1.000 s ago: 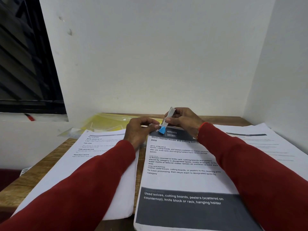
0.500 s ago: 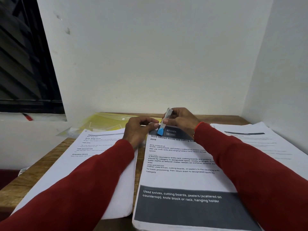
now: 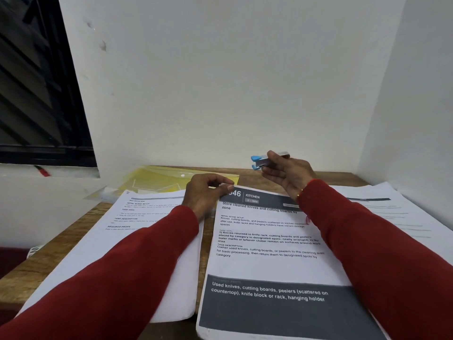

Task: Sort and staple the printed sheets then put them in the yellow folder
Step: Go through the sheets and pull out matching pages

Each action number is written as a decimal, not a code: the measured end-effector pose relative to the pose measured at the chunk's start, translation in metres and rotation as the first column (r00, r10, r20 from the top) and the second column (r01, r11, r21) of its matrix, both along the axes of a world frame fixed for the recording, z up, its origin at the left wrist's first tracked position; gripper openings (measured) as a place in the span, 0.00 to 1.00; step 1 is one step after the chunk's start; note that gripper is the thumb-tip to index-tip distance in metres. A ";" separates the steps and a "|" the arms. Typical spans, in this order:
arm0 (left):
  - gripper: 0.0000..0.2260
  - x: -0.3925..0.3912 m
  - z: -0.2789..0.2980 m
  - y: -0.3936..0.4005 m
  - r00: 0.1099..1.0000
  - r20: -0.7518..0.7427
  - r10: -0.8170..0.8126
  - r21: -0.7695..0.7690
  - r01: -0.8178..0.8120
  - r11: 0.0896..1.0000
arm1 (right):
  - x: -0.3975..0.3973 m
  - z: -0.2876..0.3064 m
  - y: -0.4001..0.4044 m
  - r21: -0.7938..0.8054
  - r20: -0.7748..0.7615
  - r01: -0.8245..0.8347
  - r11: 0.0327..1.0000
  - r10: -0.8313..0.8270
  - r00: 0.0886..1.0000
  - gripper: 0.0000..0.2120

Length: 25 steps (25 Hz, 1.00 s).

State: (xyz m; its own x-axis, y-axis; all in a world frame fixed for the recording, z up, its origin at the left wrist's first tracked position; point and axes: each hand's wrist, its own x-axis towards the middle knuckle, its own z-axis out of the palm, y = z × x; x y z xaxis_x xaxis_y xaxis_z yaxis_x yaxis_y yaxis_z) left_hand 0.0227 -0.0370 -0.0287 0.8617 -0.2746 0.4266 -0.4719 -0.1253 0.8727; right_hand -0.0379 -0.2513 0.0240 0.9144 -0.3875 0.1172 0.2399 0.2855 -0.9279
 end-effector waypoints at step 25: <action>0.03 -0.002 0.000 -0.001 0.999 -0.031 0.017 0.017 -0.017 1.000 | -0.001 0.004 0.015 -0.031 0.006 -0.071 0.997 0.071 0.997 0.19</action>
State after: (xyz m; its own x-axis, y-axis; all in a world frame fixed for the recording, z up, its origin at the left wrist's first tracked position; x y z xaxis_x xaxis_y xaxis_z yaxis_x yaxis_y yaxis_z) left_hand 0.0204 -0.0384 -0.0291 0.8794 -0.2668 0.3944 -0.4418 -0.1482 0.8848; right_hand -0.0385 -0.2361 0.0277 0.9387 -0.3174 0.1347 0.2265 0.2731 -0.9349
